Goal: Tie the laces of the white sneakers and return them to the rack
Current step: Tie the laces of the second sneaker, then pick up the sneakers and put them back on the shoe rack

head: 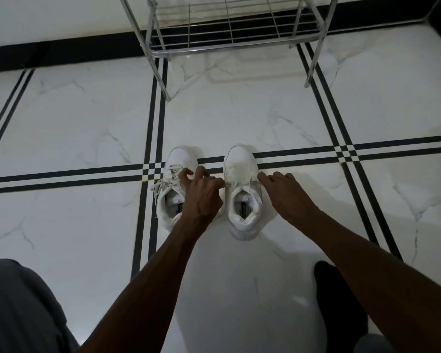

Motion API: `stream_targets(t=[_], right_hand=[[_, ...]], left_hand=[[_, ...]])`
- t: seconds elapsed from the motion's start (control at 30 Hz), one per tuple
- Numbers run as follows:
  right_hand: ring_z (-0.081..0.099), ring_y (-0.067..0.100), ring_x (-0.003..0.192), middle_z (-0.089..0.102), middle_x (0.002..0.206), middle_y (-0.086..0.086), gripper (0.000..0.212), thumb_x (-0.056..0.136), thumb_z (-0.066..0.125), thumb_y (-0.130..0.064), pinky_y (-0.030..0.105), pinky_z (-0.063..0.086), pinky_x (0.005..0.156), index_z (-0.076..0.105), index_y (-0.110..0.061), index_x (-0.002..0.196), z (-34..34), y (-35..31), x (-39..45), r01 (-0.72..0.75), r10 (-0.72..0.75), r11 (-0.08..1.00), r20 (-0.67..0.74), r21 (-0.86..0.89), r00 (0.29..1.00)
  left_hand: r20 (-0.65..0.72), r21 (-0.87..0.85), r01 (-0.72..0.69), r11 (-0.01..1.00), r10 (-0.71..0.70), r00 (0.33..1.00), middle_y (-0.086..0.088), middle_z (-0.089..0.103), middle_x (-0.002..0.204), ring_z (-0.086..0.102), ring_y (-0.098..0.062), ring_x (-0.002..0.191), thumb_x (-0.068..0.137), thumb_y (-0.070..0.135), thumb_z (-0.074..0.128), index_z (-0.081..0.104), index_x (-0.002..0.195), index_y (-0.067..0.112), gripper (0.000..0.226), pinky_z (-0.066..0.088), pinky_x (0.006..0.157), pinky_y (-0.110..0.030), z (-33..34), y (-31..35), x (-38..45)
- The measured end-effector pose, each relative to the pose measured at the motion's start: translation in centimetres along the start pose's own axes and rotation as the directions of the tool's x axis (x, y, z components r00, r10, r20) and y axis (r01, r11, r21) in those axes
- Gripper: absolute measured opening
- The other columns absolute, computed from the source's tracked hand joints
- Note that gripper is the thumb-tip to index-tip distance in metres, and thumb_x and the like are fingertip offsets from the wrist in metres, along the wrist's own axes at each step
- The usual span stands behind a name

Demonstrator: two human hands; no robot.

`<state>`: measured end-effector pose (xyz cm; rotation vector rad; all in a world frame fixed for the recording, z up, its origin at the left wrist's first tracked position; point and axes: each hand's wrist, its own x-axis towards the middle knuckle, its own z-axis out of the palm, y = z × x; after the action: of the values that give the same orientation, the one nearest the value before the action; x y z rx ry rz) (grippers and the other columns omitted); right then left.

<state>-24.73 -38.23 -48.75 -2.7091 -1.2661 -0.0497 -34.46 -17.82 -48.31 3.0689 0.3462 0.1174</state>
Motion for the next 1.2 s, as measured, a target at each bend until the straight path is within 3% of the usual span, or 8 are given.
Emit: stream_targets(t=[0.17, 0.33, 0.5, 0.6, 0.67, 0.73, 0.87, 1.2], right_hand=[[0.063, 0.032, 0.081, 0.065, 0.086, 0.009, 0.007, 0.100, 0.044, -0.016, 0.042, 0.048, 0.068, 0.051, -0.016, 0.103, 0.6, -1.2, 0.2, -0.264, 0.248, 0.892, 0.090, 0.368, 0.965], [0.064, 0.024, 0.103, 0.052, 0.120, -0.006, 0.072, 0.081, 0.064, -0.064, 0.040, 0.062, 0.061, 0.035, -0.031, 0.139, -1.2, -1.7, 0.6, -0.673, 0.256, 0.312, 0.623, 0.671, 0.739], [0.062, 0.022, 0.108, 0.060, 0.135, 0.007, 0.082, 0.076, 0.079, -0.038, 0.031, 0.053, 0.077, 0.037, -0.025, 0.145, -1.2, -2.4, 1.0, -0.591, 0.325, 0.552, 0.502, 0.588, 0.802], [0.063, 0.028, 0.110, 0.067, 0.124, 0.010, 0.061, 0.078, 0.076, -0.031, 0.033, 0.050, 0.085, 0.053, -0.017, 0.133, -0.8, -4.1, 2.0, -0.581, 0.412, 0.529, 0.411, 0.618, 0.813], [0.064, 0.031, 0.109, 0.070, 0.116, 0.010, 0.050, 0.078, 0.075, -0.030, 0.033, 0.050, 0.084, 0.060, -0.014, 0.123, -0.7, -5.1, 2.7, -0.576, 0.434, 0.539, 0.383, 0.615, 0.816], [0.065, 0.032, 0.106, 0.072, 0.111, 0.011, 0.048, 0.077, 0.075, -0.032, 0.034, 0.051, 0.082, 0.063, -0.014, 0.119, -0.5, -5.6, 3.2, -0.578, 0.447, 0.551, 0.373, 0.601, 0.813], [0.067, 0.029, 0.099, 0.073, 0.105, 0.008, 0.047, 0.075, 0.075, -0.036, 0.031, 0.052, 0.078, 0.064, -0.019, 0.118, -0.3, -5.6, 3.5, -0.583, 0.462, 0.547, 0.365, 0.600, 0.809], [0.066, 0.018, 0.096, 0.073, 0.110, 0.003, 0.066, 0.076, 0.075, -0.028, 0.032, 0.054, 0.083, 0.055, -0.025, 0.139, -3.3, -1.8, 4.7, -0.537, 0.467, 0.472, 0.319, 0.699, 0.825]], left_hand=[[-0.009, -0.126, 0.038, 0.991, -0.040, 0.999, 0.007, 0.076, 0.083, 0.057, -0.024, 0.115, 0.091, 0.018, 0.065, 0.077, 0.091, 0.027, 0.015, 0.021, 0.097, -0.049, -0.3, 0.0, 0.1], [-0.089, -0.318, 0.238, 0.918, -0.279, 0.956, 0.002, 0.058, 0.141, 0.039, -0.030, 0.137, 0.102, 0.039, 0.053, 0.063, 0.130, 0.028, 0.032, 0.029, 0.107, -0.057, -2.5, -2.4, 0.1], [0.167, -0.441, 0.622, 0.647, -0.622, 0.765, -0.013, 0.053, 0.147, 0.042, -0.038, 0.139, 0.094, 0.068, 0.047, 0.054, 0.139, 0.019, 0.067, 0.034, 0.110, -0.055, -3.6, -8.5, -1.7], [0.519, -0.594, 0.697, 0.402, -0.470, 0.714, -0.011, 0.067, 0.129, 0.063, -0.031, 0.117, 0.083, 0.085, 0.047, 0.065, 0.119, 0.021, 0.076, 0.051, 0.101, -0.043, -4.2, -9.4, -3.1], [0.611, -0.657, 0.701, 0.277, -0.349, 0.710, -0.005, 0.072, 0.108, 0.070, -0.025, 0.099, 0.095, 0.061, 0.058, 0.063, 0.106, 0.028, 0.035, 0.060, 0.076, -0.028, -4.5, -8.6, -4.0], [0.625, -0.679, 0.692, 0.245, -0.301, 0.720, 0.003, 0.069, 0.098, 0.066, -0.016, 0.089, 0.098, 0.032, 0.065, 0.059, 0.105, 0.033, 0.009, 0.054, 0.060, -0.019, -4.3, -8.0, -4.6], [0.620, -0.696, 0.685, 0.215, -0.301, 0.724, 0.003, 0.067, 0.114, 0.067, -0.018, 0.095, 0.092, 0.014, 0.071, 0.056, 0.132, 0.030, 0.046, 0.062, 0.068, -0.032, -2.9, -7.7, -4.5], [0.461, -0.729, 0.606, 0.318, -0.426, 0.778, -0.006, 0.072, 0.116, 0.070, -0.031, 0.107, 0.086, 0.037, 0.050, 0.059, 0.131, 0.024, 0.048, 0.058, 0.092, -0.055, -4.0, -3.3, -0.7]])
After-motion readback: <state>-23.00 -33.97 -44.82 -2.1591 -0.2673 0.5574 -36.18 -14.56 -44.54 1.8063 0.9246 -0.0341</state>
